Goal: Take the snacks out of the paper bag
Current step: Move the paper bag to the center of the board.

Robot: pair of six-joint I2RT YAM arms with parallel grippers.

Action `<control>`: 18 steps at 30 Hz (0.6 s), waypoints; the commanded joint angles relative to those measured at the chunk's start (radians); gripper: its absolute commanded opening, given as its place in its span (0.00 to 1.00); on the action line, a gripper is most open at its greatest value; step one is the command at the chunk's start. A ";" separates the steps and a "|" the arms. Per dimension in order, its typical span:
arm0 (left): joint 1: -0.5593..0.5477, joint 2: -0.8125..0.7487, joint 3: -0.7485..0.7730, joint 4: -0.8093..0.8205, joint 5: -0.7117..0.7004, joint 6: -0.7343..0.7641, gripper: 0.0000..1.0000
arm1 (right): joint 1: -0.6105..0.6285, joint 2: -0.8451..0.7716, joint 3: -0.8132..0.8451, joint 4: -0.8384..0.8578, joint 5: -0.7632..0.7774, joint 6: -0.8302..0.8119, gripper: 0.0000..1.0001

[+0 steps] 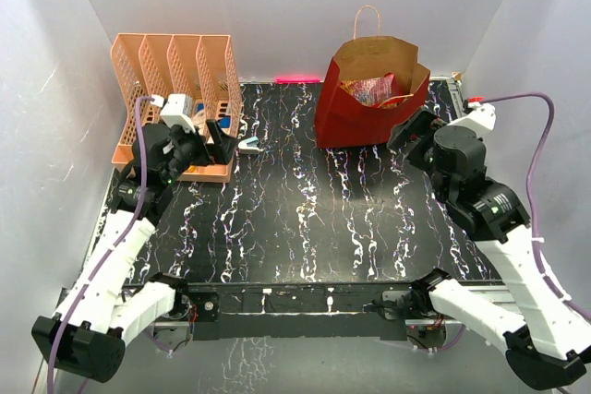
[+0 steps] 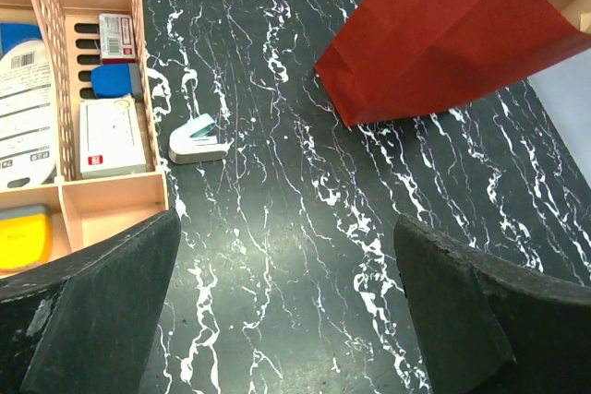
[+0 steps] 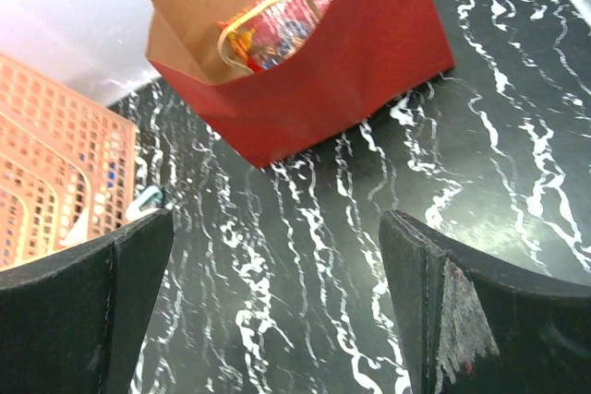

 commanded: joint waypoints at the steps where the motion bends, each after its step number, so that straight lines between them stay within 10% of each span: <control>1: -0.008 -0.093 -0.095 0.143 0.032 0.035 0.98 | -0.006 0.049 0.005 0.217 0.044 0.094 0.98; 18: -0.070 -0.136 -0.174 0.127 -0.084 0.085 0.98 | -0.069 0.369 0.047 0.449 0.193 0.401 0.83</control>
